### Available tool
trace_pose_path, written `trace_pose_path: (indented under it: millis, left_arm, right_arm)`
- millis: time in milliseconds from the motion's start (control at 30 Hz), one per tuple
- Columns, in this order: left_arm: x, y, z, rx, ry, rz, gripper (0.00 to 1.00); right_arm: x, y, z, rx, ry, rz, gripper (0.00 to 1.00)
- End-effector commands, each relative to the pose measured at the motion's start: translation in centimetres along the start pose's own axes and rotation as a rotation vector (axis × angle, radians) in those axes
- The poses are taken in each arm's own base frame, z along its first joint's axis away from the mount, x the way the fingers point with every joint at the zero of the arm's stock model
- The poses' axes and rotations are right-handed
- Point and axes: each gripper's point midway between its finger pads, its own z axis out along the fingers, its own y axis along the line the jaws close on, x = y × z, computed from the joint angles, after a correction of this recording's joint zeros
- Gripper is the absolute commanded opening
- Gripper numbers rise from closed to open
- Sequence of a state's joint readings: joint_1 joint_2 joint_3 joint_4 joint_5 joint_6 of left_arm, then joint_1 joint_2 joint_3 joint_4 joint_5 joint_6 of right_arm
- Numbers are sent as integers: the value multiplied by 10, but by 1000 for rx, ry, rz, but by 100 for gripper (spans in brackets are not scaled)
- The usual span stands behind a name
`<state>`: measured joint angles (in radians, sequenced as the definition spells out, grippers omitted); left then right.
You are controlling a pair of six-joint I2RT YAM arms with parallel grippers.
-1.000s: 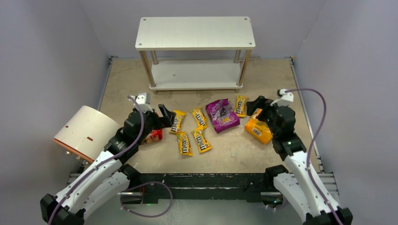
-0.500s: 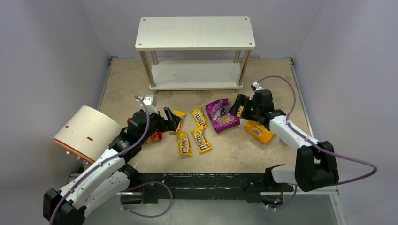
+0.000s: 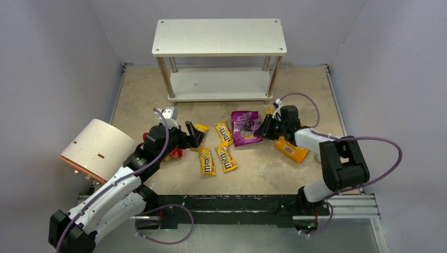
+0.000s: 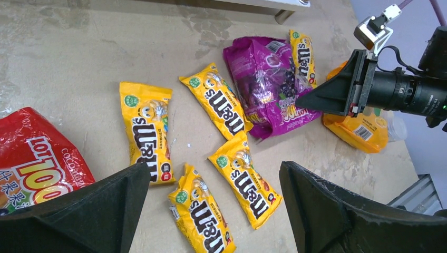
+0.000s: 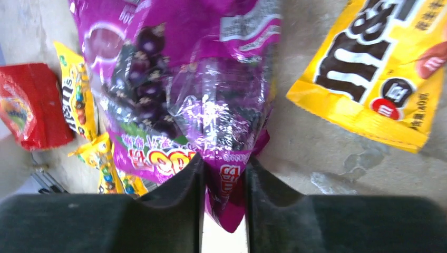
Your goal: Place and organize the candy bags onto the shelf
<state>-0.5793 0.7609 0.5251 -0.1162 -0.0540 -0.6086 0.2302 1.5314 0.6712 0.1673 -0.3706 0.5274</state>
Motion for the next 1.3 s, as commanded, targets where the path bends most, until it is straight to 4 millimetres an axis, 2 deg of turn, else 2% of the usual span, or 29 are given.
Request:
trace_pose_path:
  millis: [0, 100, 133, 200, 300, 367, 433, 500, 567, 667, 800, 967, 1133, 1267]
  left_arm:
    - [-7, -8, 1, 36, -31, -1, 100]
    - [-10, -10, 2, 41, -39, 10, 100]
    - [-12, -12, 3, 48, -42, 15, 100]
    - [-17, -16, 6, 63, -52, 26, 100]
    - [-27, -34, 9, 141, -69, 53, 100]
    - [-28, -51, 11, 230, -56, 86, 100]
    - [-24, -70, 9, 338, -26, 114, 100]
    - [-18, -84, 6, 423, 9, 127, 100]
    - [-9, -91, 2, 481, 44, 135, 100]
    - [6, -97, -9, 567, 78, 159, 100]
    - [21, -103, -33, 680, 93, 198, 100]
    - [49, -111, -69, 895, 92, 281, 100]
    - [62, -113, -80, 984, 115, 321, 100]
    - [66, -111, -71, 962, 149, 316, 100]
  right_arm:
    - [1, 15, -7, -72, -18, -29, 19]
    - [-10, 27, -23, -79, -49, -93, 9]
    - [-16, 33, -30, -92, -67, -136, 2]
    - [-26, 47, -44, -121, -96, -215, 0]
    - [-41, 78, -69, -211, -131, -366, 0]
    - [-37, 112, -90, -387, -123, -529, 0]
    - [-11, 140, -110, -584, -64, -711, 0]
    - [17, 156, -120, -667, -11, -868, 0]
    - [42, 168, -127, -729, 35, -985, 0]
    - [73, 186, -151, -916, 65, -1116, 0]
    - [83, 195, -167, -971, 58, -1200, 0]
    - [107, 204, -188, -1108, 136, -1272, 0]
    - [113, 218, -181, -1047, 191, -1279, 0]
    - [131, 222, -180, -1057, 256, -1343, 0]
